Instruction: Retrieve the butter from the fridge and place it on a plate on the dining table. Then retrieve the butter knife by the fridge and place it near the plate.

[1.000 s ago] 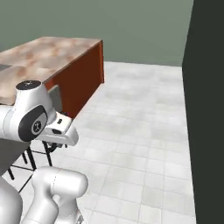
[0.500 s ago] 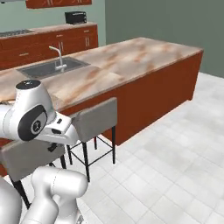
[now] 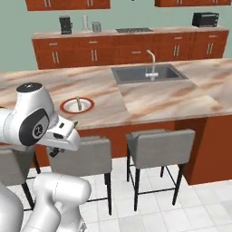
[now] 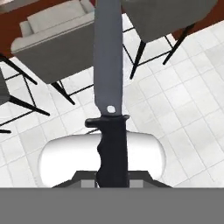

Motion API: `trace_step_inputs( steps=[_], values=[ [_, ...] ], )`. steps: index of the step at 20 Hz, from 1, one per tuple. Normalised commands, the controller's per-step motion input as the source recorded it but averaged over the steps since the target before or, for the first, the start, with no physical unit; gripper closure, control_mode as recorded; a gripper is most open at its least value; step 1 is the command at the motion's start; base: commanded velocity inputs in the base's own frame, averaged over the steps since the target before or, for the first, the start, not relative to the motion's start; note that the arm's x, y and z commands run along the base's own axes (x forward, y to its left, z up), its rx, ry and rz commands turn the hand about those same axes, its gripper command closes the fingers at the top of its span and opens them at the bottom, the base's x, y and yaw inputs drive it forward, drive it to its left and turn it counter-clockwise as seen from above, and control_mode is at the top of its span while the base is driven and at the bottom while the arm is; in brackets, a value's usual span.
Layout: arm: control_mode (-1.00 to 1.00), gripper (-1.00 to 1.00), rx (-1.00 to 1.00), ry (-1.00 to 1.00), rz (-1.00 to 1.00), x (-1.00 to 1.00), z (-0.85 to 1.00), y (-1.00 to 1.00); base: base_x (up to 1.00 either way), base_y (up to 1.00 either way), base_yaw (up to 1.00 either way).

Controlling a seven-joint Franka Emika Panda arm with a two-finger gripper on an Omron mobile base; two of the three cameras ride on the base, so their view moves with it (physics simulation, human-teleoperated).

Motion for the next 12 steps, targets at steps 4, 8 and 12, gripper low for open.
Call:
trace_step_inputs(
  steps=[4, 8, 12],
  values=[
    [1.00, 1.00, 0.00, 0.00, 0.00, 0.00, 0.00, 0.00, 0.44, -0.47, 0.71],
    [1.00, 1.00, 0.00, 0.00, 0.00, 0.00, 0.00, 0.00, 0.49, -0.39, 0.52],
    [1.00, 1.00, 0.00, 0.00, 0.00, 0.00, 0.00, 0.00, 0.39, -0.48, 0.48]
  ],
)
